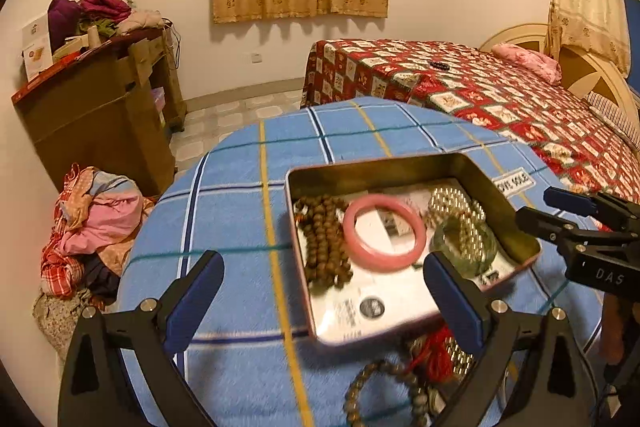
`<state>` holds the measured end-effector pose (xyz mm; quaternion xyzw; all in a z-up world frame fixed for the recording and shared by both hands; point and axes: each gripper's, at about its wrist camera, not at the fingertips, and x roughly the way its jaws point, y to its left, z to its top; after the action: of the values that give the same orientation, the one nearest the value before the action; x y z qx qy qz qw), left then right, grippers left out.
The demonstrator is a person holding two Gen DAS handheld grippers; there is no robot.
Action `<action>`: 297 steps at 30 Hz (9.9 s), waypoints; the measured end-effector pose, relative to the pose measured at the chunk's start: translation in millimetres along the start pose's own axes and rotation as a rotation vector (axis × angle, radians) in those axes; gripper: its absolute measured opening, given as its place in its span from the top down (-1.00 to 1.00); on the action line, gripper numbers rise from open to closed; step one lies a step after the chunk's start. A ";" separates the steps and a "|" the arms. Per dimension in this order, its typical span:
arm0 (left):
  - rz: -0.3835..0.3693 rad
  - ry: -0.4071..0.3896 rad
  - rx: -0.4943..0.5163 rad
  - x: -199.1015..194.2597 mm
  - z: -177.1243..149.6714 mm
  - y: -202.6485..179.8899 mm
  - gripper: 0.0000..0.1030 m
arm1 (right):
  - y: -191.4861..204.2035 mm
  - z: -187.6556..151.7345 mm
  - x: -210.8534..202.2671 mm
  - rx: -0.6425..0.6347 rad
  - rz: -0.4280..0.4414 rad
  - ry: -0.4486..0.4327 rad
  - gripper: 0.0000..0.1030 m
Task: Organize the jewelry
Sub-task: 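Open both tools to drop the pink bangle and pearls into the tin, then withdraw both tools from the tin back toward the remaining jewelry, then grasp the grey bead strand with the left tool while the right tool grasps the silver bangle, then carry the grey beads and silver bangle over the pink tin with both tools, then open both tools to drop the grey beads and silver bangle into the tin, then withdraw both tools from the tin toward the watch and ring, then lower the left tool onto the brown leather watch while the right tool lowers onto the silver ring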
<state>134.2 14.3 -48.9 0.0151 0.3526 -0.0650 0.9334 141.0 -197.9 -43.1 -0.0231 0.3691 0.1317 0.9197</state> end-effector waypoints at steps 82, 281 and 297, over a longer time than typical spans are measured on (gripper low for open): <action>-0.045 0.099 0.082 -41.0 -81.1 -22.4 0.86 | 41.5 -97.9 -44.3 -0.089 0.086 0.100 0.83; 0.175 0.211 0.008 19.3 -67.1 -5.4 -0.97 | 16.3 -63.7 -14.6 -0.050 -0.031 0.063 -0.60; -0.040 0.172 0.047 3.4 -73.0 -31.0 0.11 | 50.2 -57.7 16.0 -0.081 0.090 0.181 0.12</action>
<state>84.7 -11.4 -105.4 0.0357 0.4302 -0.0902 0.8975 100.3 -153.9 -93.3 -0.0552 0.4458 0.1852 0.8740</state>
